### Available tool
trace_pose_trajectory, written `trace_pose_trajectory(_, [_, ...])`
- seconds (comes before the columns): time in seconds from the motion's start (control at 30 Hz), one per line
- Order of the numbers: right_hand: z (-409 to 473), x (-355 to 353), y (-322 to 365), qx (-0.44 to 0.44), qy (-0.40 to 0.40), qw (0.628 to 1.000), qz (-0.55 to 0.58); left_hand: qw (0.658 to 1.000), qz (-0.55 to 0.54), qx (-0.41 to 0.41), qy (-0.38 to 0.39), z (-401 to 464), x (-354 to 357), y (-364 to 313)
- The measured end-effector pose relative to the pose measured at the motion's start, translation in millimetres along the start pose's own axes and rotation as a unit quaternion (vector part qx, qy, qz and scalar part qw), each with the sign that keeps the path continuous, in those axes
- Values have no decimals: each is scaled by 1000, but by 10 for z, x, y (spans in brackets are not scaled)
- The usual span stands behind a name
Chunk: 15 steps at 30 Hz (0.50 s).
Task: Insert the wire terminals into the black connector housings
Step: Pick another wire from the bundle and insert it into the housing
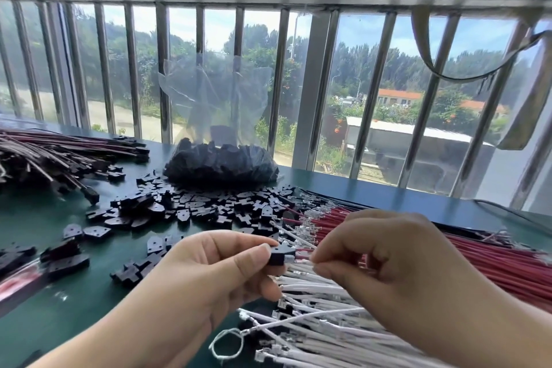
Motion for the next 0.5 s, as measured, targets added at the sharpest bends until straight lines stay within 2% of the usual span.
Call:
trace_pose_trajectory(0.27, [2, -10, 14, -5, 21, 999, -32, 996, -49, -68, 11, 3, -20, 65])
trace_pose_trajectory(0.5, [14, -17, 14, 30, 50, 998, 11, 994, -61, -84, 23, -8, -72, 75])
Point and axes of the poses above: each hand's wrist, its own z-axis towards the middle knuckle, its own x-axis out of the palm, y = z × x, the point moved 4 cm from there along z, towards the middle knuckle, and after that the axes turned 5 degrees about -z, right-handed, at the moved point
